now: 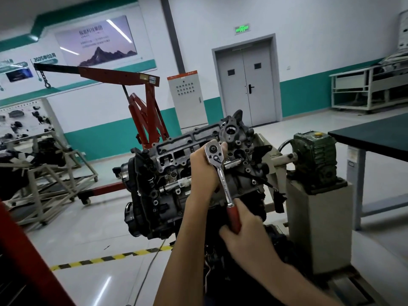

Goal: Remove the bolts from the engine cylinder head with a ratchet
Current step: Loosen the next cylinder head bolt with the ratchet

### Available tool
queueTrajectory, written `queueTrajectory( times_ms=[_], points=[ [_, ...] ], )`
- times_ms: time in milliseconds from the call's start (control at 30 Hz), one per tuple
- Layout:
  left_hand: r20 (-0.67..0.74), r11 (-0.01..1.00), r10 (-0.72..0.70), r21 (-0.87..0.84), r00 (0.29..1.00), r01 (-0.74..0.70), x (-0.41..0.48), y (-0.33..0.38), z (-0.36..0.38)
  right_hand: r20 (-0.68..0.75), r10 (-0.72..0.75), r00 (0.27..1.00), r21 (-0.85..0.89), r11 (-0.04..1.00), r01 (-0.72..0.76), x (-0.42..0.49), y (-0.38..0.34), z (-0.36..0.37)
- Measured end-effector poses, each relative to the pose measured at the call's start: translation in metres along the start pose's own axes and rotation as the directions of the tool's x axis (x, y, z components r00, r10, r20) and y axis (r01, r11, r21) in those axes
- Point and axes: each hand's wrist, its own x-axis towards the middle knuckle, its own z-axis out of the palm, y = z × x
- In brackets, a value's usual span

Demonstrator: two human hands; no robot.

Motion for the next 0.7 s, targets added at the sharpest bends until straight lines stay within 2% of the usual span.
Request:
queueTrajectory(
  times_ms=[67,167,267,300,367,433,500,600,633,700],
  points=[
    [0.039,0.998,-0.002,0.058,0.999,0.000,0.007,0.000,-0.004,0.110,-0.053,0.992,-0.187,0.980,0.073,0.009,0.002,-0.043],
    [0.128,0.992,0.020,0.125,0.992,-0.036,0.012,0.001,-0.006,0.277,-0.076,0.958,-0.470,0.859,0.204,0.039,-0.009,-0.108],
    [0.130,0.996,0.001,0.090,0.991,-0.013,0.013,0.001,-0.004,0.278,-0.113,0.954,-0.605,0.750,0.266,0.063,-0.013,-0.133],
    [0.104,0.998,0.000,0.070,0.995,-0.007,0.011,0.000,-0.002,0.254,-0.113,0.961,-0.603,0.758,0.249,0.063,-0.010,-0.131],
    [0.037,0.999,0.009,0.038,0.999,-0.010,0.006,-0.002,0.003,0.168,-0.121,0.978,-0.505,0.842,0.191,0.045,0.001,-0.109],
    [-0.004,1.000,0.014,0.004,1.000,-0.014,0.002,-0.002,0.007,0.015,-0.122,0.992,-0.320,0.940,0.121,0.018,0.010,-0.069],
    [-0.032,1.000,0.019,-0.018,0.999,-0.019,0.001,0.000,0.010,-0.101,-0.047,0.994,-0.124,0.992,0.035,0.001,0.010,-0.023],
    [-0.055,0.999,0.035,0.015,0.998,-0.034,0.001,0.000,0.011,-0.102,0.050,0.993,0.088,0.995,-0.041,-0.003,0.005,0.020],
    [-0.049,0.999,0.030,0.012,0.998,-0.030,0.001,0.000,0.009,-0.089,0.046,0.995,0.087,0.995,-0.039,-0.002,0.003,0.019],
    [0.005,1.000,0.014,-0.001,1.000,-0.014,0.002,0.000,0.006,-0.035,-0.009,0.999,-0.028,1.000,0.008,0.002,0.003,-0.007]
  ],
)
